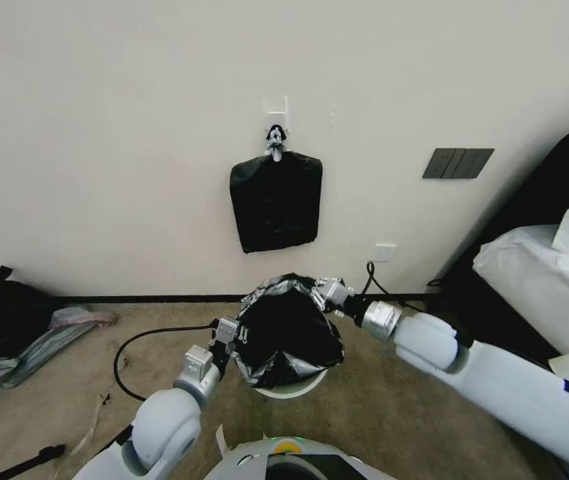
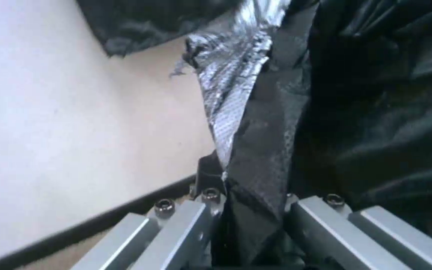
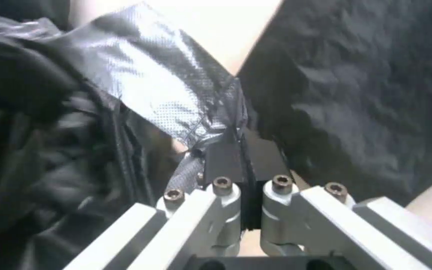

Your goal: Place a trash bag onto the trash bin.

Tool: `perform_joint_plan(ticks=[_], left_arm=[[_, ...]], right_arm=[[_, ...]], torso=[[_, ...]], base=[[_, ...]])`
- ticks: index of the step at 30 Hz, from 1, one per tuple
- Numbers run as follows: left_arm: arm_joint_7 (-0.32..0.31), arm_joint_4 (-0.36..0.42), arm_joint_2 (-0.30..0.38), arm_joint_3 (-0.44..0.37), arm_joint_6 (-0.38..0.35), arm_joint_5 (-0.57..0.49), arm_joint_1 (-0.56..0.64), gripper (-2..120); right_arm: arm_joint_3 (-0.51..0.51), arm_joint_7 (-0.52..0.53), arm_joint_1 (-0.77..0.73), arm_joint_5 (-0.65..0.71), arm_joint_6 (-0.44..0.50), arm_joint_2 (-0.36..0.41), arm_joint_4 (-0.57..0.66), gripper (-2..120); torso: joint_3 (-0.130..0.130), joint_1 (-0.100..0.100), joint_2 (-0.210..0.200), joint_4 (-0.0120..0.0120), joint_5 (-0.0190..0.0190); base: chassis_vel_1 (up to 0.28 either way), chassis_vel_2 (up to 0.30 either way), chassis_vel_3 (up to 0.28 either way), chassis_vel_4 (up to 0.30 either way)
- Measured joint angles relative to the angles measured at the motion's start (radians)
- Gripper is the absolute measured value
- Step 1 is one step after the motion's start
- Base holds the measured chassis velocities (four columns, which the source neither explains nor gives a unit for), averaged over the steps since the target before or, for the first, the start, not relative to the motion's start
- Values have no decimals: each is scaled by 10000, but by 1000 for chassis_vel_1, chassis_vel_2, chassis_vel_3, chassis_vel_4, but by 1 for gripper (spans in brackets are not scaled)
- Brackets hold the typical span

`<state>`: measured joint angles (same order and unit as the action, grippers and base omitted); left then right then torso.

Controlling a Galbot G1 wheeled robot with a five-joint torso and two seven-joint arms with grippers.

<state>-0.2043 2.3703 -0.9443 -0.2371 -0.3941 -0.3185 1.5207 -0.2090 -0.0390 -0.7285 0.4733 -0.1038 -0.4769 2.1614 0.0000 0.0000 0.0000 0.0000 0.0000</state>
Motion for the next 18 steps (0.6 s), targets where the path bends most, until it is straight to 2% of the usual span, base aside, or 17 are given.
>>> perform_joint_plan(ticks=[2,4,5,7,9,12,18], left_arm=[[335,-9,50,-11,296,328,44,1],[376,-12,56,-13,328,360,47,1],[819,-42,126,-31,707,685,56,1],[932,-49,143,-32,817,765,53,1],[1147,-68,171,-32,1144,941,32,1],[1196,-85,161,-35,1431,995,26,1],[1281,-197,150,-138,1984,986,47,1]], right_arm=[[-191,-268,420,529,-40,60,-273,0],[-231,-328,500,607,-40,71,-320,0],[-566,-919,1132,1166,7,137,-712,0],[-732,-1182,1422,1350,75,150,-904,0],[-1281,-1996,2308,1867,341,134,-1591,0],[-1670,-2735,2834,1943,619,109,-2163,0],[-2041,-3651,2936,1470,1115,162,-2946,0]], torso=[[0,0,0,0,0],[0,0,0,0,0],[0,1,0,-2,0],[0,1,0,-2,1],[0,0,0,1,-1],[0,0,0,3,0],[0,0,0,0,1]], base=[[0,0,0,0],[0,0,0,0],[0,0,0,0],[0,0,0,0],[0,0,0,0],[0,0,0,0],[0,0,0,0]])
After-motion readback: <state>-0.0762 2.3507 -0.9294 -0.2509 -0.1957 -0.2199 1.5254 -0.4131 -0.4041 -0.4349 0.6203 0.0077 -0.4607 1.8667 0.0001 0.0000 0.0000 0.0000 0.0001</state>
